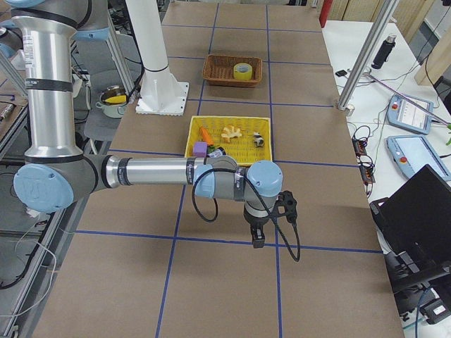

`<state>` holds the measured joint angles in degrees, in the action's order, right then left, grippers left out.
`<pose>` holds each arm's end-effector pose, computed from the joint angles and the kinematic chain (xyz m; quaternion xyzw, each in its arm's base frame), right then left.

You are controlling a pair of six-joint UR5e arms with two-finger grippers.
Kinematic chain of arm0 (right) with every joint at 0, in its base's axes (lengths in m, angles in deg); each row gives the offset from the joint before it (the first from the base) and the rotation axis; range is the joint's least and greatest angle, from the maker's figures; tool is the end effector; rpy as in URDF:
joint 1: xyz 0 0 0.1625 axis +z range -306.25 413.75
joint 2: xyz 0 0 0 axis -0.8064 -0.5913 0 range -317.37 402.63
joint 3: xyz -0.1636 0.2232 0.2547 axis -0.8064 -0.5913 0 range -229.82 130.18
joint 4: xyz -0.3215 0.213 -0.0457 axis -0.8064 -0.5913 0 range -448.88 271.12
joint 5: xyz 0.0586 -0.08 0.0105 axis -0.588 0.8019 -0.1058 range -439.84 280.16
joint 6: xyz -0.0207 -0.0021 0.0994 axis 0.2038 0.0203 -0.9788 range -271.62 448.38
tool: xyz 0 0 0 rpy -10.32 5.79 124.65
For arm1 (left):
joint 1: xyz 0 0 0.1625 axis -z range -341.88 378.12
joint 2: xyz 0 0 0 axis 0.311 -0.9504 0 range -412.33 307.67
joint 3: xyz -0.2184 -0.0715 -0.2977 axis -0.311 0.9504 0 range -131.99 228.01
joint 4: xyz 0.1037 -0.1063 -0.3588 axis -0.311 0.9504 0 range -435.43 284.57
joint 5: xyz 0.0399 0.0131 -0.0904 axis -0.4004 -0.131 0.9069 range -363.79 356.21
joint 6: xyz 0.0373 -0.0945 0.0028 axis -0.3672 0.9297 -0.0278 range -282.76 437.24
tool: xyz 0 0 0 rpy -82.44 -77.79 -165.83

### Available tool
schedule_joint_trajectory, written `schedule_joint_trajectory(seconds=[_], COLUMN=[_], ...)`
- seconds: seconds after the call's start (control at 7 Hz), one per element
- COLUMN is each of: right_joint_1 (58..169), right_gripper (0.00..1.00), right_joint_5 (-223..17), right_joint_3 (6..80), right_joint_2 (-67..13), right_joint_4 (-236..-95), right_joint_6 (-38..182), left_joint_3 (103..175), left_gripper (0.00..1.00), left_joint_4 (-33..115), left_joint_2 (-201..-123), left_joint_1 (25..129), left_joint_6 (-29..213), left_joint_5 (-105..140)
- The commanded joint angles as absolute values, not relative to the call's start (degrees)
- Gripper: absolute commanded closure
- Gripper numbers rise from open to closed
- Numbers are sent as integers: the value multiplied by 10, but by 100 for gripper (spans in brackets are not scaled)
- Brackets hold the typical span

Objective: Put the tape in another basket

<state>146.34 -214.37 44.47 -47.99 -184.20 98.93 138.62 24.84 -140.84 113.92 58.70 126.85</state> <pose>0.0827 -0.4543 0.5905 0.0302 -0.3778 -0.0588 0.9235 -0.1138 -0.4567 0.6040 0.1480 0.3221 0.1319 0.9257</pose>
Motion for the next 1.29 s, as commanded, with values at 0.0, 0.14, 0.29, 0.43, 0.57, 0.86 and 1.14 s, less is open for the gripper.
schedule_joint_trajectory(seconds=[0.0, 0.14, 0.29, 0.43, 0.57, 0.86, 1.14], right_joint_1=[1463, 1463, 1463, 1463, 1463, 1463, 1463], right_gripper=[0, 0, 0, 0, 0, 0, 0], right_joint_5=[-2144, -2144, -2144, -2145, -2145, -2152, -2154], right_joint_3=[444, 444, 444, 443, 441, 441, 441], right_joint_2=[-483, -483, -483, -483, -483, -483, -483], right_joint_4=[-1842, -1842, -1842, -1842, -1843, -1842, -1843], right_joint_6=[989, 989, 989, 989, 988, 987, 988], left_joint_3=[1386, 1386, 1386, 1385, 1385, 1385, 1385], left_gripper=[1, 1, 1, 1, 1, 1, 1], left_joint_4=[249, 248, 248, 248, 249, 249, 248], left_joint_2=[-1408, -1408, -1408, -1408, -1408, -1408, -1408], left_joint_1=[1139, 1139, 1139, 1139, 1139, 1139, 1138], left_joint_6=[587, 587, 587, 587, 587, 587, 587], left_joint_5=[1268, 1268, 1268, 1268, 1268, 1268, 1268])
